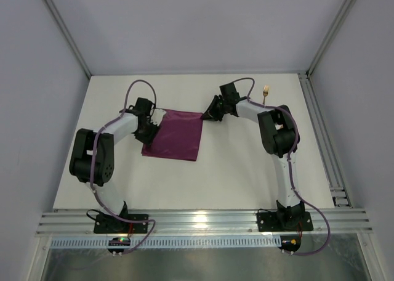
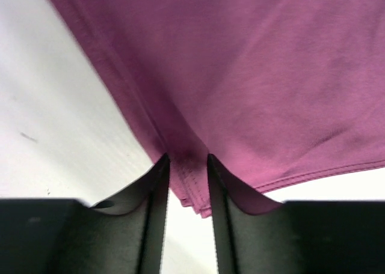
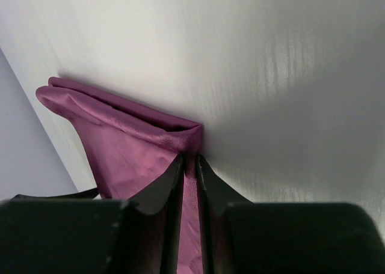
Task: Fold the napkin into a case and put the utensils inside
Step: Rotate the square-folded napkin at the center of the board, then smooth out the square-folded napkin at the center of the board.
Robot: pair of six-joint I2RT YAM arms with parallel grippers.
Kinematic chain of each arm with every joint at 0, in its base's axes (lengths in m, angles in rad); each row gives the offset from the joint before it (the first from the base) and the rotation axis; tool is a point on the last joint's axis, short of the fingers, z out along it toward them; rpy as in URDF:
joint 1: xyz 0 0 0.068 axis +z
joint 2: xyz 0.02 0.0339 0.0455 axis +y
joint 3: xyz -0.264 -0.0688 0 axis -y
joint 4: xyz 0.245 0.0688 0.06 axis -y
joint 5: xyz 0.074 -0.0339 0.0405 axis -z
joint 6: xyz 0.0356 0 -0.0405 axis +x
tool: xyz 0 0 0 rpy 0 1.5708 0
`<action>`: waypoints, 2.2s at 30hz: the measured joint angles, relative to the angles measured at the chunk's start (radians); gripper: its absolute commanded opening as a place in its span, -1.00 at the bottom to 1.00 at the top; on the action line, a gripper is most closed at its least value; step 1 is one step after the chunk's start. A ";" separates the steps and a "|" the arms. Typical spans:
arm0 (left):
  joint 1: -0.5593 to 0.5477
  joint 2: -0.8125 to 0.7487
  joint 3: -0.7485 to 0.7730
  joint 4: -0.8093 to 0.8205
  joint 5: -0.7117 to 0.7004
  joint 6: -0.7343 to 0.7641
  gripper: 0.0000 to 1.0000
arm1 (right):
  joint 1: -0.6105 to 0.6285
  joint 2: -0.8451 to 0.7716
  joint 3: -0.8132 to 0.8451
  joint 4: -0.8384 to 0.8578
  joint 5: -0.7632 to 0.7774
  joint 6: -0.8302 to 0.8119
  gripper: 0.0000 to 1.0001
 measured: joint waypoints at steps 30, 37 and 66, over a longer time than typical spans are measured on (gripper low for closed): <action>0.203 -0.184 -0.033 -0.101 0.236 0.093 -0.07 | 0.100 -0.563 -0.866 0.256 0.032 0.025 -0.92; 0.203 -0.184 -0.057 -0.127 0.257 0.108 -0.03 | 0.249 -0.715 -1.017 0.236 0.049 0.058 -0.46; 0.241 -0.091 -0.060 -0.141 0.375 0.118 -0.05 | 0.100 -0.224 -0.083 -0.128 0.077 -0.524 -0.37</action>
